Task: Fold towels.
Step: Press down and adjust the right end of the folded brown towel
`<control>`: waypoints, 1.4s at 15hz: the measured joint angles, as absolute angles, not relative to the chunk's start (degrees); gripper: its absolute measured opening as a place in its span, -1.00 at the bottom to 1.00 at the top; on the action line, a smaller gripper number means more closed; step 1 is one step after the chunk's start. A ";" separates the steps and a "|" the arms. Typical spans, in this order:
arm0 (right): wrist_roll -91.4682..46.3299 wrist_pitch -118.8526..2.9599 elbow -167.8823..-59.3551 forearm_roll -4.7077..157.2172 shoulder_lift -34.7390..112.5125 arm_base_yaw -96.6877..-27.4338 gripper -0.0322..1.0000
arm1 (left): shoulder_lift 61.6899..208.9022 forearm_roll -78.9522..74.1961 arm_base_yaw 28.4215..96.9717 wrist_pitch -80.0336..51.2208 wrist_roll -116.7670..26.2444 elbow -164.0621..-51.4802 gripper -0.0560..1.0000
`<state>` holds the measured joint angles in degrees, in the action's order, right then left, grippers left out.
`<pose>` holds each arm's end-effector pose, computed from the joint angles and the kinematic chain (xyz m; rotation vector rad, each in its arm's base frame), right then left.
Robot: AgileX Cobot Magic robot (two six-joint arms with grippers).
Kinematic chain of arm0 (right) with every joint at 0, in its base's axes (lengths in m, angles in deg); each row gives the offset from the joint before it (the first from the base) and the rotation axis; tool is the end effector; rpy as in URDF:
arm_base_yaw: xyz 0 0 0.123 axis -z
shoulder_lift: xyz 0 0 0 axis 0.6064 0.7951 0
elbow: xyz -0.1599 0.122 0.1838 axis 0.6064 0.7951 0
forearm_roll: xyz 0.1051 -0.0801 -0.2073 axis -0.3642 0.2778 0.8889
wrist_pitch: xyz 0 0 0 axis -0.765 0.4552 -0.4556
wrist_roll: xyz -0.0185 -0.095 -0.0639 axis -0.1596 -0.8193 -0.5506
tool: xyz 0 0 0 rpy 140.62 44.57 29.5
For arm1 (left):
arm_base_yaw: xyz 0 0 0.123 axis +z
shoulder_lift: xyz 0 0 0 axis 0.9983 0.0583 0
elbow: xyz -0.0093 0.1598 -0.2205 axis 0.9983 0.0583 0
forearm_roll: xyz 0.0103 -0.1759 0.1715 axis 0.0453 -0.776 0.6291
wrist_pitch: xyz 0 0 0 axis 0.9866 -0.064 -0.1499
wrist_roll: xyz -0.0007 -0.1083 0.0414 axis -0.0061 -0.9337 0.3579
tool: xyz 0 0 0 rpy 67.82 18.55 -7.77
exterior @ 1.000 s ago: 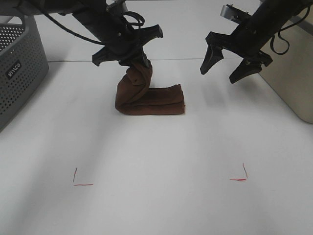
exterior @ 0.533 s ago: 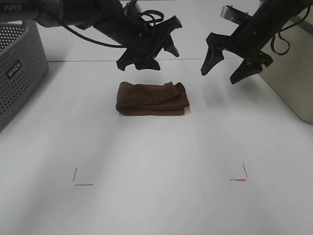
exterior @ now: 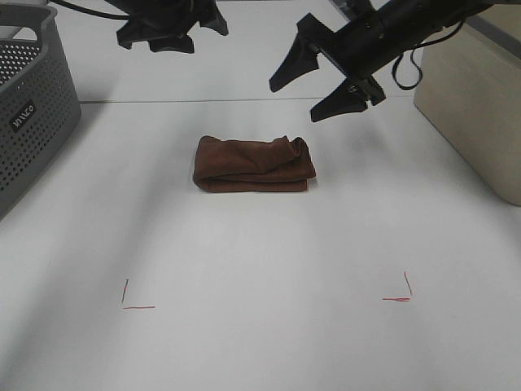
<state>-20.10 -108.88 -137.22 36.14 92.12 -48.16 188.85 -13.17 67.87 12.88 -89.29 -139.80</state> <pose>0.4436 0.1610 0.1828 -0.2514 2.6726 1.0552 0.4892 -0.1925 0.2243 -0.1302 2.3257 -0.6957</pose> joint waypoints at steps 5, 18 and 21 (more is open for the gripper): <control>-28.35 -105.90 -137.22 23.19 95.55 -54.35 0.60 | 188.62 -10.77 69.41 16.32 -89.23 -139.80 0.20; -30.99 -111.58 -137.22 24.10 105.06 -47.41 0.57 | 188.50 -7.67 69.41 17.75 -89.06 -139.80 0.20; -29.50 -113.07 -137.22 31.95 102.71 -47.41 0.57 | 187.87 -4.64 69.41 22.22 -89.06 -139.80 0.20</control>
<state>-29.50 -113.07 -137.22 31.95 102.71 -47.41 187.87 -4.64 69.41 22.22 -89.06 -139.80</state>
